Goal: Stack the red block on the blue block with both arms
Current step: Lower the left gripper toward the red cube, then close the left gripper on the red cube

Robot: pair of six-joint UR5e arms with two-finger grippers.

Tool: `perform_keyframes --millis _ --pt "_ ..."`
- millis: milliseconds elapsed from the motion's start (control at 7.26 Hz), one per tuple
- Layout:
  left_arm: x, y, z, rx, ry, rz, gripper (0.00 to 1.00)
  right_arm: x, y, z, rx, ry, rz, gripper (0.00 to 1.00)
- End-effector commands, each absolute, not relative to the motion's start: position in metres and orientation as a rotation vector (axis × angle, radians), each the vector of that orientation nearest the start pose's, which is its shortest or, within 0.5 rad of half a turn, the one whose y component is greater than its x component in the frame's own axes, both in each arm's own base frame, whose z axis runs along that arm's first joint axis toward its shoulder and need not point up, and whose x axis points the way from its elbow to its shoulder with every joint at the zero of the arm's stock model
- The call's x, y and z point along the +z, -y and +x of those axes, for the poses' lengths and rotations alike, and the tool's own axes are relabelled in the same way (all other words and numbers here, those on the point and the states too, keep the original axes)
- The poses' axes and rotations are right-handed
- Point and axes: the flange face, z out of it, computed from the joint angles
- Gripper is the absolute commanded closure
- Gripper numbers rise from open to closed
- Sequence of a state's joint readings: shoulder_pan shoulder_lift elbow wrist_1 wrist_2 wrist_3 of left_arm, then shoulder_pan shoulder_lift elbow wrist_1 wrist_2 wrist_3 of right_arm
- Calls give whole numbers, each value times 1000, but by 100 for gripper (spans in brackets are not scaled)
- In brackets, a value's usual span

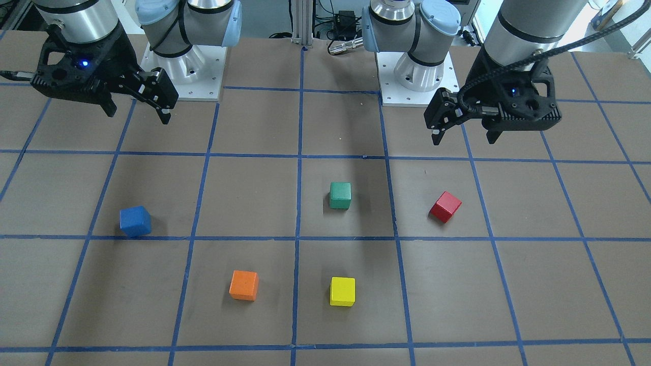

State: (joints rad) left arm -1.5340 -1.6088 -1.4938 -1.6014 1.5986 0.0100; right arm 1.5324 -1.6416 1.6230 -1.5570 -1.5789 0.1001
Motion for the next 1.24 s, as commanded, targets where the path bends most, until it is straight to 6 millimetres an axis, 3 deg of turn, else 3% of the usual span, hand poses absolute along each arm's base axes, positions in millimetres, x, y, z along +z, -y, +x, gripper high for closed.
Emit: perform_keyframes --millis 0,138,275,551,688,826,1101 --pt "460 503 -95 125 -3119 134 0 495 467 115 16 -3142 215 0" --pt "407 515 -61 121 -3122 212 0 495 467 115 19 -3142 215 0" --pt "358 507 -46 124 -3125 220 0 490 465 115 43 -3142 215 0" --pt "289 493 -44 78 -3082 333 0 487 465 114 55 -3146 215 0" --pt "263 488 -43 113 -3061 510 0 486 465 114 57 -3147 215 0" --pt "249 492 -41 139 -3032 680 0 487 465 114 55 -3147 215 0" --pt "222 502 -37 155 -2989 744 0 487 466 114 50 -3147 217 0"
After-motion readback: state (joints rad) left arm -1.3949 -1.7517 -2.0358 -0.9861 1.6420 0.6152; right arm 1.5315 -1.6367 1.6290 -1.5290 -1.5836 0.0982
